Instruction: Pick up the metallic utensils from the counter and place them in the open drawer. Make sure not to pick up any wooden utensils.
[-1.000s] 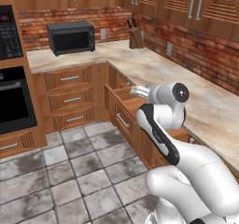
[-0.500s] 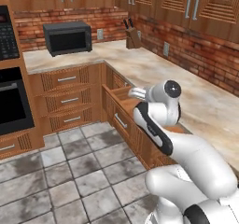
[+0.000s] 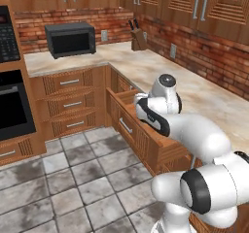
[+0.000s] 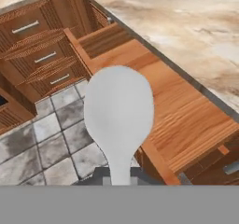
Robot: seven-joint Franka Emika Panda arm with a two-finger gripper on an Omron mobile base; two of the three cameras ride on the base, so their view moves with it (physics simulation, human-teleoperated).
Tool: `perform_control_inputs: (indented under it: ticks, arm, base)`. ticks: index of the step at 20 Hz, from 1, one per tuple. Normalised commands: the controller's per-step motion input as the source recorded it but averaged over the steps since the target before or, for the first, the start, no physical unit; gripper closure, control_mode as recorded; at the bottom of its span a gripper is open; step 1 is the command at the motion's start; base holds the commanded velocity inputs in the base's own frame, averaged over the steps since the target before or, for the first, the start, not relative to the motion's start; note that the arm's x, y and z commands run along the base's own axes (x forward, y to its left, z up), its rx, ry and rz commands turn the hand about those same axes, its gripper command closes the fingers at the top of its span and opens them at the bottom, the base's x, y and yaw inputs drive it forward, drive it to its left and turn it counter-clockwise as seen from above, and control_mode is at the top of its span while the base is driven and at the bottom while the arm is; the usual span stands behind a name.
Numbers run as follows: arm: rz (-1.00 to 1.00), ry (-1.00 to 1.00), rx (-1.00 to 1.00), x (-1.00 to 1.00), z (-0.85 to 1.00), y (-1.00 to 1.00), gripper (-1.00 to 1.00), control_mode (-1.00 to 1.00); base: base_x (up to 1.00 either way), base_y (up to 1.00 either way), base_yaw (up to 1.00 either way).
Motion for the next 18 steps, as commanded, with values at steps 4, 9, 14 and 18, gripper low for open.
perform_control_inputs:
  ticks: [4, 9, 14, 18]
  arm:
    - [-0.05, 0.21, -0.09, 0.04, -0.39, -0.19, 1.0, -1.0]
    - [-0.14, 0.17, 0.0, 0.03, -0.49, -0.11, 1.0, -1.0]
    - [-0.02, 0.07, 0.0, 0.1, -0.48, -0.03, 1.0, -1.0]
    - [0.0, 0.15, -0.06, 0.11, -0.41, -0.04, 1.0, -1.0]
  base:
    - [0.0, 0.0, 0.0]
    - [0.0, 0.0, 0.0]
    - [0.0, 0.0, 0.0]
    - [0.0, 0.0, 0.0]
